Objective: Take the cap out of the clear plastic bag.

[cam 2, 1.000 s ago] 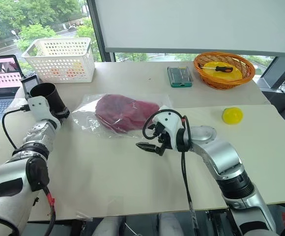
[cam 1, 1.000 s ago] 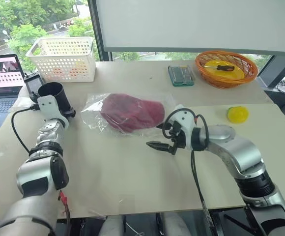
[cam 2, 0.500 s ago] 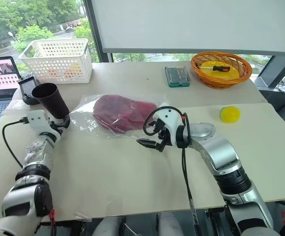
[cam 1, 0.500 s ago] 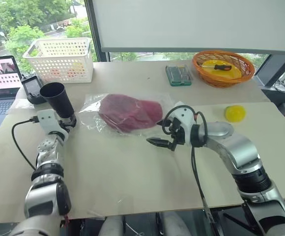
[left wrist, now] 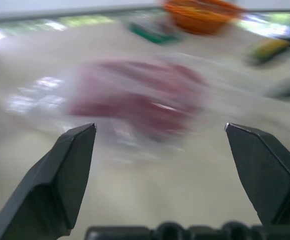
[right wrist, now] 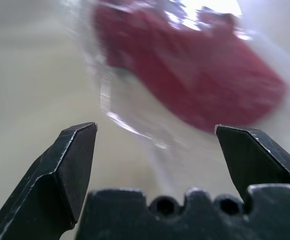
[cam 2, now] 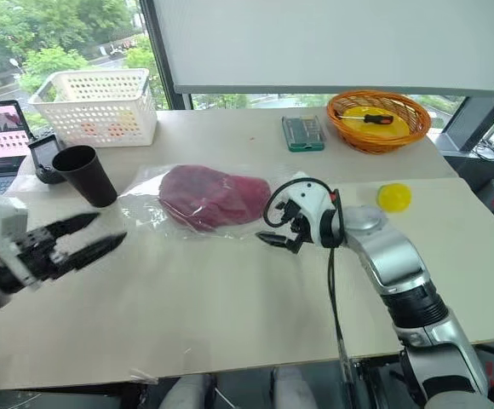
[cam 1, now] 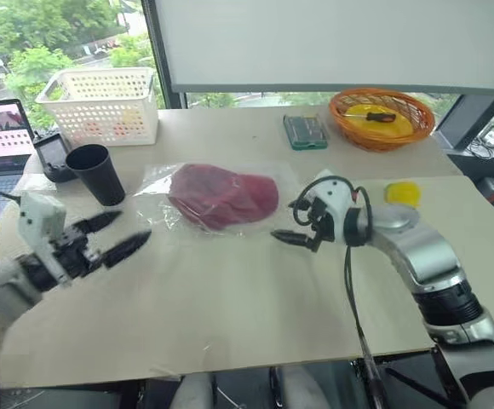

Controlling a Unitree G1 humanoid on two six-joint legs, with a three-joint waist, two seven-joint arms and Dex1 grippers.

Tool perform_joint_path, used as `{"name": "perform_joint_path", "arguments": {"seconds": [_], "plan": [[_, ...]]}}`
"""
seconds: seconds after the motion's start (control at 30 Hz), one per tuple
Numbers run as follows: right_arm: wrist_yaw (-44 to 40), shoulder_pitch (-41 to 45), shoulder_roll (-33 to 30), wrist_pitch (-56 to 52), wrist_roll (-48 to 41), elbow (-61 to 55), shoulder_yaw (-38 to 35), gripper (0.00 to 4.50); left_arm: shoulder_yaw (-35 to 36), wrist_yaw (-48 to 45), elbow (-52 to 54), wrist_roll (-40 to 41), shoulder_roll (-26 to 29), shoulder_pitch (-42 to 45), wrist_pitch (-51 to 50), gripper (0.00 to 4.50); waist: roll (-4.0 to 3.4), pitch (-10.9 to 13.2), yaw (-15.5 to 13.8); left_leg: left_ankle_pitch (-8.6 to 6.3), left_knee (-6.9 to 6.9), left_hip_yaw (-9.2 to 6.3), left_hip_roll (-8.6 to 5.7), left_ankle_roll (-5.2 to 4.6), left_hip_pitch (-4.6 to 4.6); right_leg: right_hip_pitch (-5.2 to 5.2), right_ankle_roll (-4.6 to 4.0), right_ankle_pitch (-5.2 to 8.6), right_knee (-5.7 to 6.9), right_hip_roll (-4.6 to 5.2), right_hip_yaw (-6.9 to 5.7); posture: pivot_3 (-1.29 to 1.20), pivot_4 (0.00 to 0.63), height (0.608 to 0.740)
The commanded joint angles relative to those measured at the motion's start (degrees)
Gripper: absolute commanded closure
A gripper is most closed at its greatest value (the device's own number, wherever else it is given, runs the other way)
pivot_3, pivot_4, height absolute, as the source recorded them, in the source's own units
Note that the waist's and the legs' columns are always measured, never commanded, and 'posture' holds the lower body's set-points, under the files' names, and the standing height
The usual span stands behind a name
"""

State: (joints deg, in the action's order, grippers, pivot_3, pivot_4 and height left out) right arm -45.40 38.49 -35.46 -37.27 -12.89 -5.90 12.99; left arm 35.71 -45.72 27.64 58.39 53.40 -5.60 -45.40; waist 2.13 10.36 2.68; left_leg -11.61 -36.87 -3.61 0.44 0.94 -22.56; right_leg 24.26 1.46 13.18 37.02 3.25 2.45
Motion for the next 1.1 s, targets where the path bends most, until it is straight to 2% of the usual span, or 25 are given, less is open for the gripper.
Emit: {"name": "perform_joint_path", "arguments": {"seconds": [0.03,0.17,0.27,0.4,0.57,0.8,1.0,1.1], "plan": [[3.23,5.71,1.65,10.9,7.99,7.2,2.54,0.0,3.61,-4.15,3.62,3.28,3.57,-1.88,-2.8,0.08,-0.07,0.03,0.06,0.0,0.02,0.07,0.04,0.0,0.08,-0.02,-0.03,0.02,0.02,-0.02,0.03,0.0,0.15,0.736],[6.2,11.83,2.4,27.84,20.16,18.26,9.5,0.0,1.08,-2.91,2.23,1.89,4.04,0.25,-2.34,0.08,-0.1,0.05,0.15,-0.01,0.14,0.35,0.2,0.0,0.26,-0.04,-0.1,0.04,0.02,-0.14,0.19,0.0,0.15,0.736],[6.33,14.82,3.08,38.11,25.41,24.21,12.81,0.0,-0.96,-2.1,1.94,0.78,3.72,1.68,-2.0,0.08,-0.1,0.06,0.11,-0.01,0.18,0.39,0.23,0.0,0.18,0.05,-0.13,0.02,0.01,-0.16,0.22,0.0,0.15,0.736],[9.83,19.66,2.48,53.06,36.55,36.01,19.48,0.0,-2.62,-1.71,2.31,0.77,3.13,3.04,-1.83,0.08,-0.09,0.08,0.1,-0.04,0.2,0.41,0.23,0.03,0.14,0.07,-0.54,-0.22,-0.02,-0.16,0.26,0.0,0.15,0.736],[16.73,26.26,2.98,67.61,48.94,50.99,26.8,0.0,-3.36,-1.05,2.44,0.36,2.4,3.94,-1.86,0.08,-0.08,0.1,0.14,-0.04,0.2,0.43,0.23,0.04,0.16,0.07,-0.56,-0.23,-0.04,-0.16,0.27,0.0,0.15,0.736],[16.28,29.99,5.91,75.31,50.52,59.0,26.89,0.0,-3.23,-0.07,2.94,-0.22,1.67,3.56,-1.8,0.08,-0.08,0.1,0.72,-0.04,0.2,0.43,0.25,0.04,0.18,0.05,-0.6,-0.25,-0.02,-0.18,0.3,0.0,0.15,0.736],[20.8,33.18,14.42,73.25,53.72,66.62,27.96,0.0,-3.82,1.2,3.57,0.37,0.92,3.74,-2.18,0.08,-0.08,0.1,1.87,-0.04,0.2,0.44,0.34,0.04,0.31,0.02,-0.7,-0.32,0.04,-0.3,0.39,0.0,0.15,0.736],[17.39,33.76,16.02,71.97,50.41,68.68,24.95,0.0,-3.88,1.74,4.0,1.04,0.91,4.07,-2.55,0.08,-0.08,0.1,1.59,-0.04,0.2,0.38,0.43,0.04,0.31,0.02,-0.72,-0.33,0.08,-0.49,0.49,0.0,0.15,0.736]]}}
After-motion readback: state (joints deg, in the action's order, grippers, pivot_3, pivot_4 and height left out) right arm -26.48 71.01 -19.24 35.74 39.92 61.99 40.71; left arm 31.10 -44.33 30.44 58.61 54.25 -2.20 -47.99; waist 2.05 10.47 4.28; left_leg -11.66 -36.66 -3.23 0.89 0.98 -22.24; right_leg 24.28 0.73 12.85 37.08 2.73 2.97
